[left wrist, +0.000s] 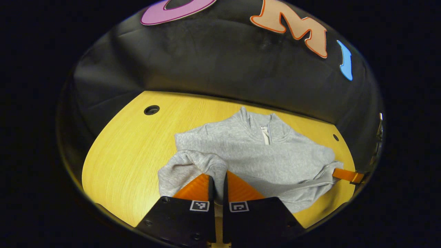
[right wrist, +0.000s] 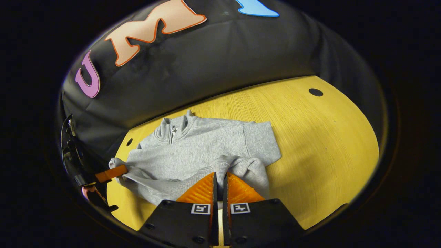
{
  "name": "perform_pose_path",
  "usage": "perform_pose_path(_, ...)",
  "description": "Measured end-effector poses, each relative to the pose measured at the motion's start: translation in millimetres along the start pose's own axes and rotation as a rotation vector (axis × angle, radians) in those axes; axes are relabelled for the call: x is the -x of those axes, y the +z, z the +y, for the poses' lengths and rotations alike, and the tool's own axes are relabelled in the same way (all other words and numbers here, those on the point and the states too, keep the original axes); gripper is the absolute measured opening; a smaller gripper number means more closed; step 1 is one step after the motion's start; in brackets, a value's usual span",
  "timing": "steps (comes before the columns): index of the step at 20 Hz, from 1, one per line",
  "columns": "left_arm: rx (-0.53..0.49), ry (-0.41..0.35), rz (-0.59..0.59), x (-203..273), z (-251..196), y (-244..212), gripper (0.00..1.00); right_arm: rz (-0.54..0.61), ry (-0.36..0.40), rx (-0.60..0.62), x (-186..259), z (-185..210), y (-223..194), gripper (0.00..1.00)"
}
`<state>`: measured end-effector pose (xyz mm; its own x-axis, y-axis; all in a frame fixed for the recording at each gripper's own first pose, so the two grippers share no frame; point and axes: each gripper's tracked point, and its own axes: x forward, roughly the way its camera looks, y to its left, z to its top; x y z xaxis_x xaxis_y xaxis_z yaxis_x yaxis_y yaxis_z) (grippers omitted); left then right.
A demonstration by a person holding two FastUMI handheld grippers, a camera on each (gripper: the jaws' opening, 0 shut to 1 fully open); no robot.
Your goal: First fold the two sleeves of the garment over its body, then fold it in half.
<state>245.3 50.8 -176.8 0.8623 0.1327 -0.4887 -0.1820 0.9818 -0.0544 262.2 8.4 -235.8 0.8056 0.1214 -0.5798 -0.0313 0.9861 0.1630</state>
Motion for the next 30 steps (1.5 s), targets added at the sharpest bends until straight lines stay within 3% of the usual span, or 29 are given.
perform_pose_path(1, 0.023, 0.004, 0.001, -3.2, 1.1, -2.1, 0.07, -0.011, 0.002, 0.004, -2.7, -1.2, 2.5, 0.09)
perform_pose_path(2, 0.049, 0.013, -0.001, -4.7, 3.6, -3.7, 0.16, -0.017, 0.012, 0.008, -3.1, 0.0, 4.9, 0.13)
perform_pose_path(3, 0.077, 0.005, -0.006, -8.6, 4.1, -4.9, 0.17, -0.024, 0.019, 0.011, -4.9, 0.2, 6.7, 0.25)
perform_pose_path(5, 0.129, -0.043, -0.032, -2.7, -4.2, 0.2, 0.34, -0.048, 0.034, 0.009, -2.7, 1.4, 15.2, 0.35)
perform_pose_path(6, 0.150, -0.052, -0.055, -1.6, -7.3, 6.0, 0.59, -0.074, 0.056, 0.004, -1.6, 5.5, 22.5, 0.55)
perform_pose_path(7, 0.164, -0.047, -0.088, -1.2, -8.1, 12.8, 0.70, -0.102, 0.065, 0.007, -4.7, 7.2, 30.2, 0.76)
perform_pose_path(8, 0.165, -0.034, -0.124, 3.2, -7.3, 22.2, 0.84, -0.131, 0.072, 0.011, 3.8, 7.1, 39.0, 0.88)
perform_pose_path(10, 0.133, 0.018, -0.194, 14.1, 3.2, 40.3, 0.95, -0.188, 0.081, 0.023, 10.1, 8.9, 53.3, 0.87)
perform_pose_path(11, 0.103, 0.035, -0.234, 22.4, 5.0, 51.1, 0.95, -0.221, 0.083, 0.029, 17.2, 10.5, 61.7, 0.99)
perform_pose_path(14, 0.034, 0.036, -0.314, 53.4, 2.9, 77.9, 0.95, -0.293, 0.087, 0.048, 41.9, 15.0, 79.0, 0.94)
perform_pose_path(16, -0.002, 0.032, -0.338, 76.8, -0.4, 85.8, 0.95, -0.311, 0.092, 0.061, 64.9, 20.6, 82.2, 0.98)
perform_pose_path(18, -0.015, 0.018, -0.349, 101.3, -6.4, 88.4, 0.95, -0.341, 0.098, 0.096, 93.2, 27.7, 83.9, 0.94)
perform_pose_path(19, -0.016, 0.002, -0.353, 112.6, -11.0, 87.7, 0.95, -0.357, 0.100, 0.120, 104.8, 31.3, 84.2, 0.98)
perform_pose_path(23, -0.027, -0.022, -0.352, 147.1, -12.6, 77.7, 0.95, -0.407, 0.107, 0.181, 153.1, 47.3, 74.1, 0.95)
perform_pose_path(26, -0.020, -0.062, -0.374, 173.1, -18.7, 74.1, 0.94, -0.434, 0.121, 0.182, 186.5, 61.4, 57.7, 0.98)
perform_pose_path(30, -0.093, -0.080, -0.320, 185.0, -20.0, 43.2, 0.95, -0.451, 0.067, 0.197, 212.4, 55.5, 31.2, 0.98)
